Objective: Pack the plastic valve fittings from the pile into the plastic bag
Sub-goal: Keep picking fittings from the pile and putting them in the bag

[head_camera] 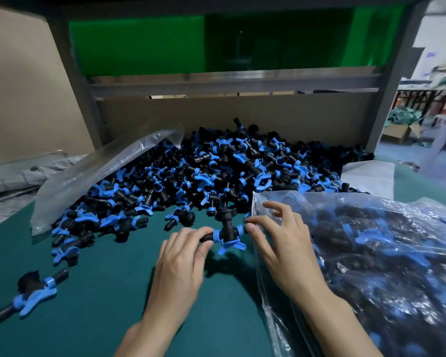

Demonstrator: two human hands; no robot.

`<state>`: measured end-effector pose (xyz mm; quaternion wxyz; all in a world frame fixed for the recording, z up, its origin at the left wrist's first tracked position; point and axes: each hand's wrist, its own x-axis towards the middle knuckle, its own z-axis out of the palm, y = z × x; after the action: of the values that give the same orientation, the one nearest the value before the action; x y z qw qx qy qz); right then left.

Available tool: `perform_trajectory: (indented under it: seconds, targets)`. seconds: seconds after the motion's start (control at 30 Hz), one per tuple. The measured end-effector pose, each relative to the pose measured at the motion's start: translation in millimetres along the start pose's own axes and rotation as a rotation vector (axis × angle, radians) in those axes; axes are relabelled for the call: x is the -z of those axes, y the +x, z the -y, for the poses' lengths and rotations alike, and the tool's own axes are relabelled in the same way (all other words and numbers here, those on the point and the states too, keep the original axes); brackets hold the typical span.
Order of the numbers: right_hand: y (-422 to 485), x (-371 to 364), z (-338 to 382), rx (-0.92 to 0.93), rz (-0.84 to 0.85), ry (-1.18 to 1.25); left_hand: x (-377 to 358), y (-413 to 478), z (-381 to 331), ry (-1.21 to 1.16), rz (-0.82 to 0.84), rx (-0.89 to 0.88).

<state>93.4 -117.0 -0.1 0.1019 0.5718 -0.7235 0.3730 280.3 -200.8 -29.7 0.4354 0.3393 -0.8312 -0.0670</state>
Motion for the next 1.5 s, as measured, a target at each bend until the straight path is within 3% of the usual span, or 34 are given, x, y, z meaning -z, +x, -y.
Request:
perform_trajectory:
  seconds: [0.87,1.13,1.5]
  targets:
    - [-2,-1,-4,0.046,0.042,-0.037,-3,-1,4,-0.131,-0.039,0.009]
    - [-2,0,3,0.163,-0.014,-0.023,-10,-7,14,-0.076,0.118,0.211]
    - [-2,1,2,0.173,-0.02,0.004,-9,-8,12,-0.123,0.187,0.219]
